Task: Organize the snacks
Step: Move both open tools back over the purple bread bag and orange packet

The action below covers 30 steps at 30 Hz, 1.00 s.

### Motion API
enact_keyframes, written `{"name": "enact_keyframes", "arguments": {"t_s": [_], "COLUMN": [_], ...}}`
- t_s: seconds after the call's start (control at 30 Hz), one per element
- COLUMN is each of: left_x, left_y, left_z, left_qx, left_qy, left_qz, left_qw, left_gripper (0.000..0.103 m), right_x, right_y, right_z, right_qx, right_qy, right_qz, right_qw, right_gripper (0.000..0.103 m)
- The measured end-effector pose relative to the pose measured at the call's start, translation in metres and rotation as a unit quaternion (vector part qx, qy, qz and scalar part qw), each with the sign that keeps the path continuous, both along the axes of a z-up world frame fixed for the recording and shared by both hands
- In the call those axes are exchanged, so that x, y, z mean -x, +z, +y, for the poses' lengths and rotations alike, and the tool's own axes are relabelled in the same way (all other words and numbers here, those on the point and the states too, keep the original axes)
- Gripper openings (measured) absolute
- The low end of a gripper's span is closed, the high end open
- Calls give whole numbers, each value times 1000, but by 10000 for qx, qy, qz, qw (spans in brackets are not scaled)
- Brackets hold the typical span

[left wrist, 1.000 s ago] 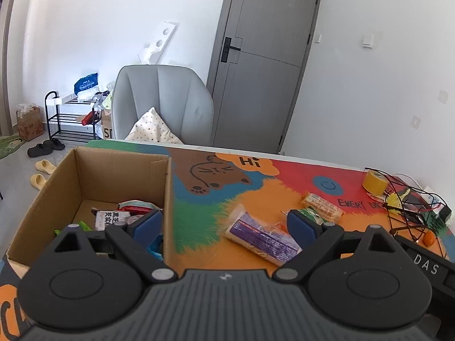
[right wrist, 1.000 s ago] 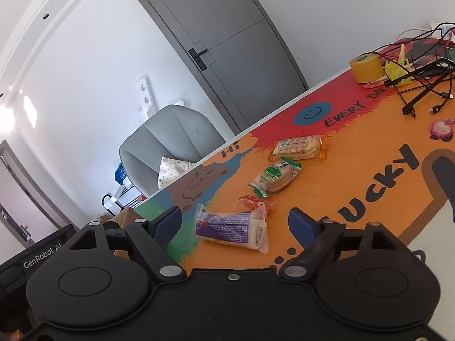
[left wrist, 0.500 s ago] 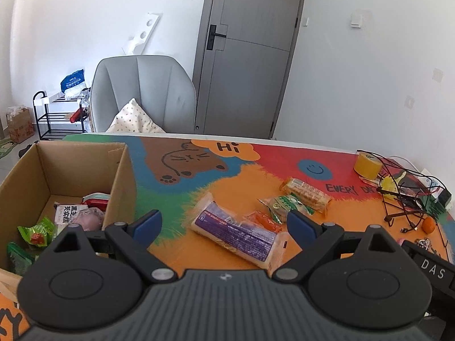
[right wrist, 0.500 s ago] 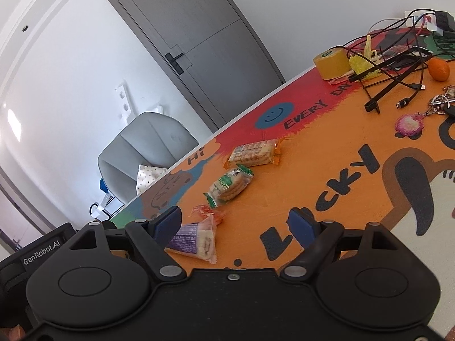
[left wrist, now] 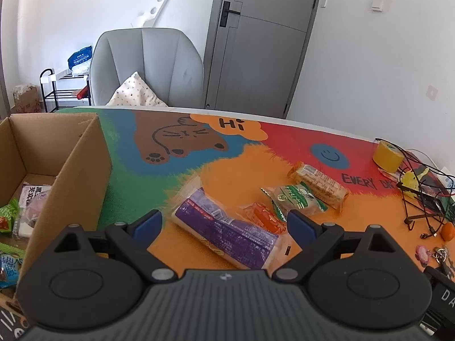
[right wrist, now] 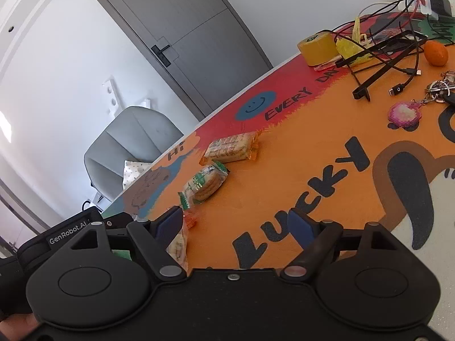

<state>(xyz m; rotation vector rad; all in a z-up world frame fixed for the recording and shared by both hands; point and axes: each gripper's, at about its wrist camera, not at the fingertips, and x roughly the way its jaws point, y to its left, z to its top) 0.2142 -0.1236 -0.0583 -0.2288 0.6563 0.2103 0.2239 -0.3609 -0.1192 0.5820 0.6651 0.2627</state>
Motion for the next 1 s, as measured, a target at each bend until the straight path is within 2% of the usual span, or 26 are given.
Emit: {"name": "enact_keyframes", "arguments": {"t_s": [0.27, 0.53, 0.57, 0.63, 0.7, 0.73, 0.77, 1.0], "left_x": [-24, -29, -27, -25, -24, -23, -23, -12], "left_y": [-21, -39, -40, -41, -40, -40, -39, -26], "left_z": [-4, -5, -5, -6, -9, -9, -7, 3], "left_qx": [-132, -110, -65, -12, -144, -153, -99, 20], "left_qy": [314, 281, 274, 219, 133, 115, 87, -43], "left_qz": [282, 602, 607, 675, 690, 709, 696, 499], "left_qw": [9990, 9977, 9978, 9975, 9974, 9973, 9975, 9987], "left_gripper": [94, 92, 89, 75, 49, 45, 35, 30], "right_x": [-12, -12, -12, -11, -10, -10, -9, -10], "right_y": [-5, -12, -11, -11, -11, -11, -10, -8], "right_z": [0, -2, -3, -3, -3, -3, -2, 12], "right_qx": [-41, -125, -134, -148, -163, -167, -166, -172], "right_qy": [18, 5, 7, 9, 14, 19, 29, 182], "right_qz": [79, 131, 132, 123, 117, 111, 101, 77], "right_qw": [10000, 9998, 9998, 9998, 9998, 9998, 9998, 9997], "right_gripper": [81, 81, 81, 81, 81, 81, 81, 81]}}
